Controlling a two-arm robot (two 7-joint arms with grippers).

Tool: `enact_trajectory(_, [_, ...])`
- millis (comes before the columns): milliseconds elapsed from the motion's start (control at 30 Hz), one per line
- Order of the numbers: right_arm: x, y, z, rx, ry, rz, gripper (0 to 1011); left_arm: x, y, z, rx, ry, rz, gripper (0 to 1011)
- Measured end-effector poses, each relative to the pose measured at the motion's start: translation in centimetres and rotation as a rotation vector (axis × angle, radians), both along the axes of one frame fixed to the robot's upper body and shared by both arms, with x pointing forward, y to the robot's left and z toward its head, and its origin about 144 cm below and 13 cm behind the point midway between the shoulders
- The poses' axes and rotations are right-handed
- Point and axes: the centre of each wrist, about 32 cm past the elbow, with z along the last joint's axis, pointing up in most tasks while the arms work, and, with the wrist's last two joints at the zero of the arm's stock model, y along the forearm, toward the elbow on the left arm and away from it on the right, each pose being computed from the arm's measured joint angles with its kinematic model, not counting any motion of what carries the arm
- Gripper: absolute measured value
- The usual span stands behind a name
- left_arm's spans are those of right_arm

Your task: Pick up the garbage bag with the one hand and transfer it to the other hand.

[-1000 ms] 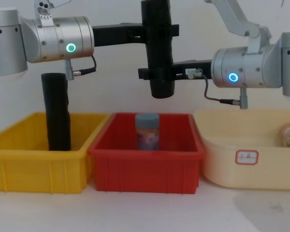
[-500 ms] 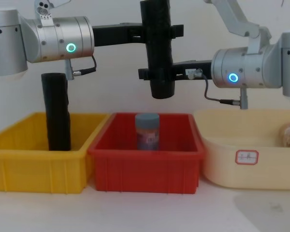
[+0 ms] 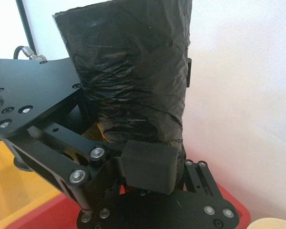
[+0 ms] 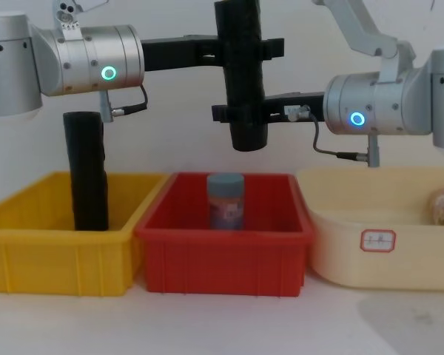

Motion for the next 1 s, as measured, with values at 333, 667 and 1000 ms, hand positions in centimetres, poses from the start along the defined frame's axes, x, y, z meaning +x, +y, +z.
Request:
enact_trajectory(333, [0.1,-0.9,0.0,0.026,-0.015,-0.038,552,0.0,0.0,0.0,0.000,0.000,0.000,1001])
enact_trajectory(667, [0.3,-2.9,0.0,0.079,-0.033,-0.155,552,0.0,0.0,0.0,0.000,0.000,0.000,1001])
enact_trajectory(1000, [0.3,-4.8,0.0,0.116,-0.033,-0.295,552,0.0,0.0,0.0,0.000,0.000,0.000,1001])
